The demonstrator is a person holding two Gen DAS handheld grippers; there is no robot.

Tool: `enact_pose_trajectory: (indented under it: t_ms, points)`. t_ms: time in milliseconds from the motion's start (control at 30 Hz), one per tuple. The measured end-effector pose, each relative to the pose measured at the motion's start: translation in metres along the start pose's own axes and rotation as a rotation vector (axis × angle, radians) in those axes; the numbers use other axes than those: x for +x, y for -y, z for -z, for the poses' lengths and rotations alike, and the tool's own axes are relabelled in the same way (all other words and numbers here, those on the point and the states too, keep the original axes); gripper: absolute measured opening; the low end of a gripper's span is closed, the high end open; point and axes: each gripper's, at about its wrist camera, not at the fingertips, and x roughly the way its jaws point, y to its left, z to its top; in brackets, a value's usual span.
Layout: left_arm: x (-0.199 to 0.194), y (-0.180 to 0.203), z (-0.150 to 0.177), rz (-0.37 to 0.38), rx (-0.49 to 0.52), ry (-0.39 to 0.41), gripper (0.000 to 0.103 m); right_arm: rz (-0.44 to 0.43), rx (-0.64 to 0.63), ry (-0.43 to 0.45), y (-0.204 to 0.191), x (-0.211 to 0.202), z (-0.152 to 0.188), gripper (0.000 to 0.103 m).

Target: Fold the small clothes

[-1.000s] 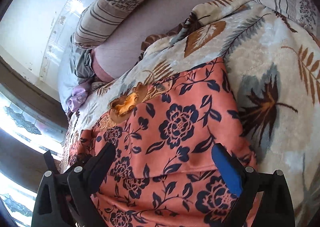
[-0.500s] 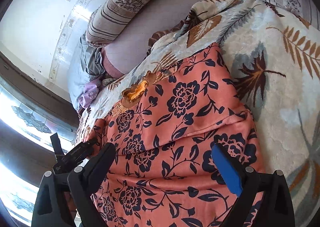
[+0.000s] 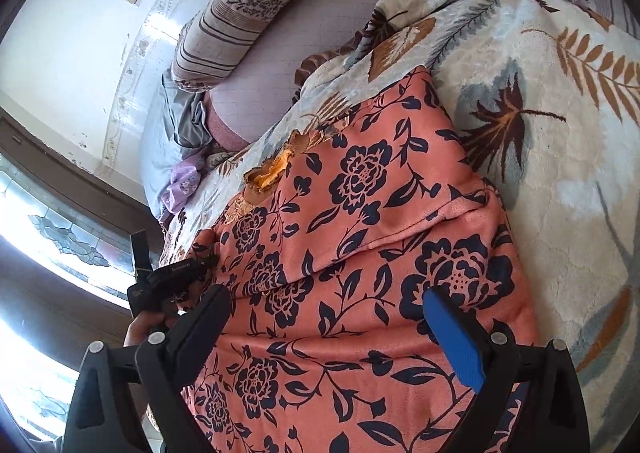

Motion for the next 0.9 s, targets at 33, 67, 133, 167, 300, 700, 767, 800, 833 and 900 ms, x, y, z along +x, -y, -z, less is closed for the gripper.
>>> enact_pose_trajectory:
  t_ms: [33, 67, 133, 167, 300, 700, 767, 800, 833, 900]
  points:
    - [-0.005, -0.001, 0.002, -0.022, 0.007, 0.027, 0.004, 0.002, -0.004, 0.001, -0.001, -0.001, 0.0, 0.098]
    - [-0.011, -0.002, 0.004, -0.043, 0.019, 0.055, 0.004, 0.006, -0.011, 0.003, -0.003, -0.002, 0.0, 0.098]
    - [-0.022, -0.006, 0.011, -0.078, 0.015, 0.102, 0.002, 0.013, -0.025, 0.007, -0.007, -0.004, -0.001, 0.098]
    - [-0.024, -0.011, 0.015, -0.101, 0.003, 0.114, 0.001, 0.014, -0.028, 0.011, -0.009, -0.005, -0.002, 0.098]
    - [-0.02, -0.017, 0.021, -0.128, 0.011, 0.113, 0.002, -0.007, -0.023, 0.01, -0.023, 0.006, -0.018, 0.098]
    - [-0.141, -0.146, 0.032, 0.224, -0.346, 0.31, 0.08, 0.016, -0.022, -0.037, -0.034, 0.068, -0.033, 0.096]
    - [-0.138, -0.202, 0.028, 0.254, -0.492, 0.308, 0.08, 0.015, -0.101, 0.018, -0.05, 0.044, -0.015, 0.096]
    - [-0.132, -0.228, 0.028, 0.277, -0.563, 0.301, 0.079, 0.008, -0.12, 0.011, -0.056, 0.038, -0.004, 0.096]
    - [-0.125, -0.252, 0.027, 0.302, -0.637, 0.296, 0.079, 0.003, -0.134, -0.005, -0.058, 0.036, 0.008, 0.096]
    - [-0.108, -0.284, 0.026, 0.329, -0.758, 0.283, 0.078, 0.02, -0.155, -0.049, -0.062, 0.036, 0.031, 0.096]
